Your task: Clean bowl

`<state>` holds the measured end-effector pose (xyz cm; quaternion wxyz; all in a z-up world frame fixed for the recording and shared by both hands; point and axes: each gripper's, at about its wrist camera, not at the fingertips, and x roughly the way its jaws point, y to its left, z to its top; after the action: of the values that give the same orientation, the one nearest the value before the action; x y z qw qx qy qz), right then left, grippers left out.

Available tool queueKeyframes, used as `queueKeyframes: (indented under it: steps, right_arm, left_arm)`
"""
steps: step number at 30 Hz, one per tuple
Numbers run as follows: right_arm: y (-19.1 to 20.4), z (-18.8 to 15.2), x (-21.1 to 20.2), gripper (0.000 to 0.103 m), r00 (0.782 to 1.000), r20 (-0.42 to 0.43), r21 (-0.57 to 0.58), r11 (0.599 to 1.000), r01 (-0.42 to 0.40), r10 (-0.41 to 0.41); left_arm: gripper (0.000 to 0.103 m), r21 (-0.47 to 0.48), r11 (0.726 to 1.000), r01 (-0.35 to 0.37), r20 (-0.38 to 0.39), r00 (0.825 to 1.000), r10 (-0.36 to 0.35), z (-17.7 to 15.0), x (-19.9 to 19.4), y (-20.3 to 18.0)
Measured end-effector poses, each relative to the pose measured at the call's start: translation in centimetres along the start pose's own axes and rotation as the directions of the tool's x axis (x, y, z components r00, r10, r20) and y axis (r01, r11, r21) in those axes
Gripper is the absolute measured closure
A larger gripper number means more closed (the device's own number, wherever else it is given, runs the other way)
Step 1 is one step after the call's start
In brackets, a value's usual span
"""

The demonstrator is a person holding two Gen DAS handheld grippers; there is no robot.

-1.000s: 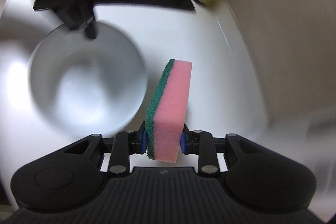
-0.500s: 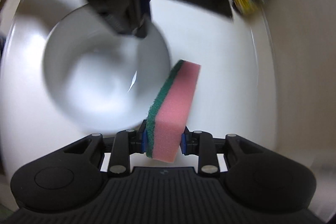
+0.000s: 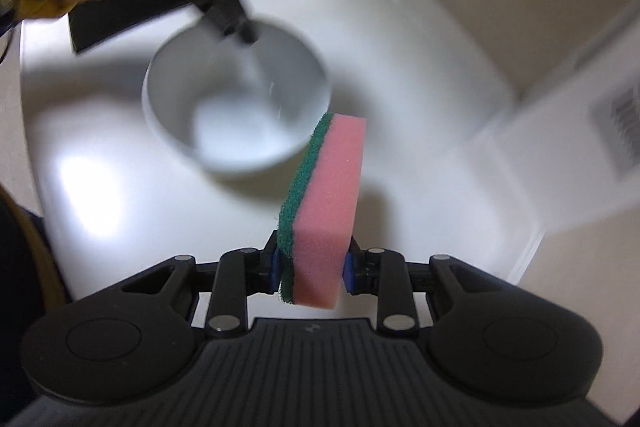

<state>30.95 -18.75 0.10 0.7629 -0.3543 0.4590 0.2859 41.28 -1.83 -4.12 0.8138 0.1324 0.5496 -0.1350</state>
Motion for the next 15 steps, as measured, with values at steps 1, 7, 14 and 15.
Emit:
queueKeyframes:
  steps: [1,7,14,15]
  right_arm:
    - [-0.1,1.2,0.3,0.078,1.000,0.013,-0.046,0.999,0.013,-0.012]
    - [0.1,8.9,4.1,0.078,0.999,0.037,-0.386,0.922,0.027,-0.014]
    - [2.9,12.1,8.3,0.078,1.000,-0.030,-0.716,0.698,-0.028,0.009]
    - [3.1,12.1,8.6,0.078,0.999,-0.046,-0.731,0.682,-0.034,0.000]
  left_arm:
    - [0.088,-0.026,1.000,0.002,-0.009,1.000,-0.002,-0.6,-0.3,0.2]
    - [0.090,-0.196,0.981,-0.012,-0.046,0.999,0.003,-3.9,-1.1,-0.1]
    - [0.094,-0.272,0.962,0.014,-0.010,1.000,-0.018,-4.3,-0.2,0.9]
    - [0.094,-0.263,0.965,0.006,0.000,1.000,-0.006,-4.2,-0.1,1.0]
